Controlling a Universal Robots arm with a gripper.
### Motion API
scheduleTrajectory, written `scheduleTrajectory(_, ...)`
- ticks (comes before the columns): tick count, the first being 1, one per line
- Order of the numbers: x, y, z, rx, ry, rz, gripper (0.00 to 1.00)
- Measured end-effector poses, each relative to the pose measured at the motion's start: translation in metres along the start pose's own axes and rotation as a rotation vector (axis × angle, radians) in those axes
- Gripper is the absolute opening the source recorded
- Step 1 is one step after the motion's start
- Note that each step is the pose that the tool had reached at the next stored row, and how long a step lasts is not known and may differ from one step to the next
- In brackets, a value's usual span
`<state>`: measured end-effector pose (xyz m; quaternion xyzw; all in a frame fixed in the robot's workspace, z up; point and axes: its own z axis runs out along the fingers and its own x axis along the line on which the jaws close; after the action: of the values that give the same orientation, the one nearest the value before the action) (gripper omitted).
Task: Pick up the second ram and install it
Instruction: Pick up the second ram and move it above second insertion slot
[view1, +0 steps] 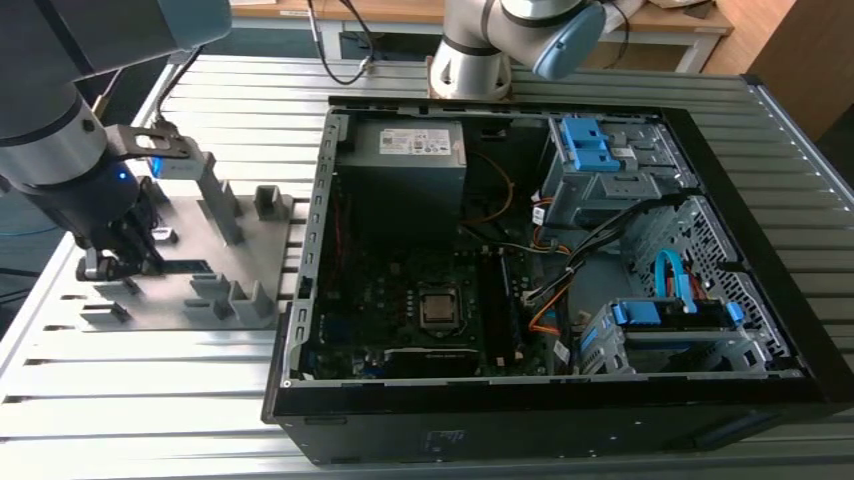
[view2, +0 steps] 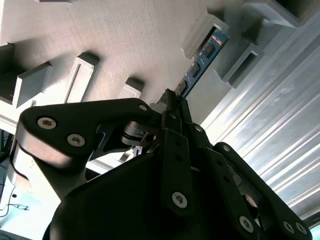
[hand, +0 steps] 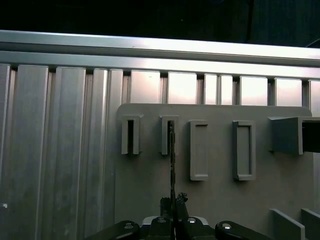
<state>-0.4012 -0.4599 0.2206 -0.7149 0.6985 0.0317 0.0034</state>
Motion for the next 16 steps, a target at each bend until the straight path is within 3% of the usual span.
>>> scheduleTrajectory(16, -0.0007, 0.0006, -0.0148, 0.0002, -0.0001, 0.0, 0.14)
